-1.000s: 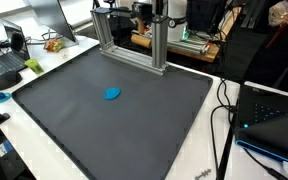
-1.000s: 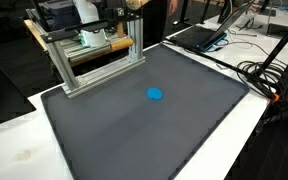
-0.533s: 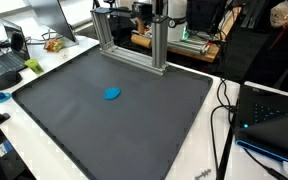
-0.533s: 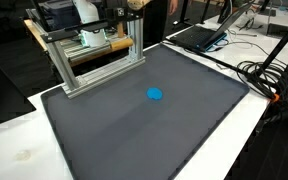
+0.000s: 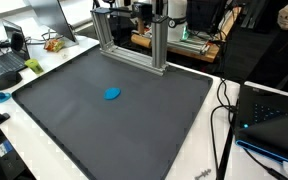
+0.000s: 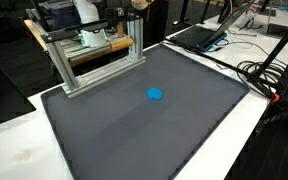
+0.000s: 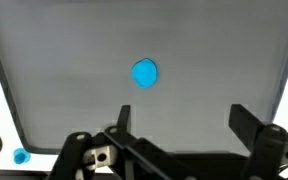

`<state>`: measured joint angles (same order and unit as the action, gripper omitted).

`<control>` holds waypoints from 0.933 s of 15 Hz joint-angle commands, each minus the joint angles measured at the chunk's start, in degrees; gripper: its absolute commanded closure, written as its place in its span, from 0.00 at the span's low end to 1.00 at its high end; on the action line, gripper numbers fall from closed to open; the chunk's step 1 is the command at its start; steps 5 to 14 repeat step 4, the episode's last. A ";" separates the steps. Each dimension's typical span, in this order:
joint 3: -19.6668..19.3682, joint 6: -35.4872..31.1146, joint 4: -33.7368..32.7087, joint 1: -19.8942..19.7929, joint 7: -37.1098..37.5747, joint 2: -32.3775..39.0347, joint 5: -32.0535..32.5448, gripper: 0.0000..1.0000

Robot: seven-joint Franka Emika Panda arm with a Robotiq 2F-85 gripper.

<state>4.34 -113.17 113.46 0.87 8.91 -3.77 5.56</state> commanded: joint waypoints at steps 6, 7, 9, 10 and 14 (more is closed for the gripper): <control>-0.59 1.12 -2.89 0.79 -0.17 2.76 0.00 0.00; -0.59 1.12 -2.89 0.79 -0.17 2.76 0.00 0.00; -0.59 1.12 -2.89 0.79 -0.17 2.76 0.00 0.00; -0.59 1.12 -2.89 0.79 -0.17 2.76 0.00 0.00; -0.59 1.12 -2.89 0.79 -0.17 2.76 0.00 0.00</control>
